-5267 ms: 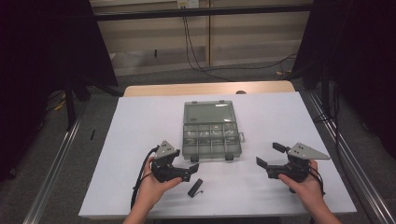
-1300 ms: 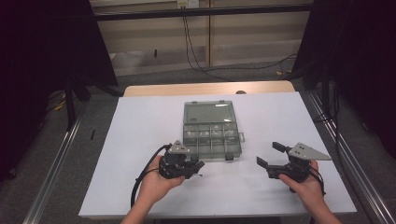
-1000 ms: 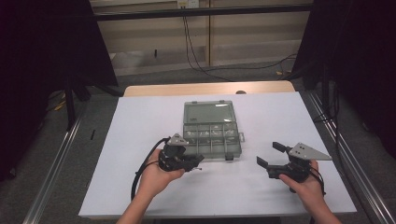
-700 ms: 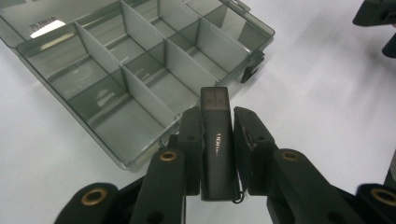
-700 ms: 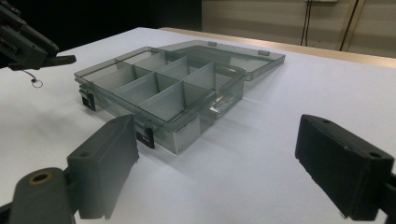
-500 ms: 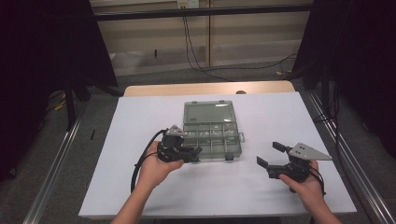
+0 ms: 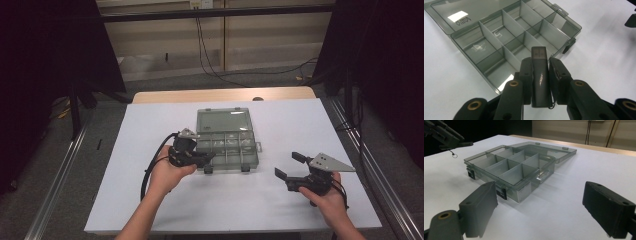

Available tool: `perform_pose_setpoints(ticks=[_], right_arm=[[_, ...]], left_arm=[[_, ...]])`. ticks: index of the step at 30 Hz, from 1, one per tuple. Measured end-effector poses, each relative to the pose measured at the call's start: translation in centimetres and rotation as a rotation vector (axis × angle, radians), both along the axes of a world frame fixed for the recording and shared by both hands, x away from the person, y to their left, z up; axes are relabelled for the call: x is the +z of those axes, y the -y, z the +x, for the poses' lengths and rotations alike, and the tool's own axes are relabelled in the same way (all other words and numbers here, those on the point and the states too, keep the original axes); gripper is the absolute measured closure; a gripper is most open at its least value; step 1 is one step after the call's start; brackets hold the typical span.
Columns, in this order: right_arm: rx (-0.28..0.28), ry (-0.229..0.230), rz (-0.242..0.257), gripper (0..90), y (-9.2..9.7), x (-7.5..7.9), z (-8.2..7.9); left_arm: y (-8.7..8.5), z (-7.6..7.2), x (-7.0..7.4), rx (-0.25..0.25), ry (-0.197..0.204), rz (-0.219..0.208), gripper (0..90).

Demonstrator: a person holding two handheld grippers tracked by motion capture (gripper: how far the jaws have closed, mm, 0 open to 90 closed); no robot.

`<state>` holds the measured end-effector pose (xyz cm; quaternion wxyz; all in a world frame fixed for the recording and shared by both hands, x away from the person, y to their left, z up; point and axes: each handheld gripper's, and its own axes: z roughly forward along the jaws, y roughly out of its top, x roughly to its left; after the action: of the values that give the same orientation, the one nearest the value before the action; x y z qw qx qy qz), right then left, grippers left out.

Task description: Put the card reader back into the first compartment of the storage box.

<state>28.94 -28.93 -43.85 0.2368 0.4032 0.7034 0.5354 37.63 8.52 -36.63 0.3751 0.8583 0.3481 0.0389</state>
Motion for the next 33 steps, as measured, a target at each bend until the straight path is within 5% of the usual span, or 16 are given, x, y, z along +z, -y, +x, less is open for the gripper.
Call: perform_pose_setpoints(ticks=[33], right_arm=[[0.003,0.0,-0.001,11.4,0.0,0.0,0.0]], left_arm=[[0.7,3.0,0.3,0.054,0.0,0.028,74.1]])
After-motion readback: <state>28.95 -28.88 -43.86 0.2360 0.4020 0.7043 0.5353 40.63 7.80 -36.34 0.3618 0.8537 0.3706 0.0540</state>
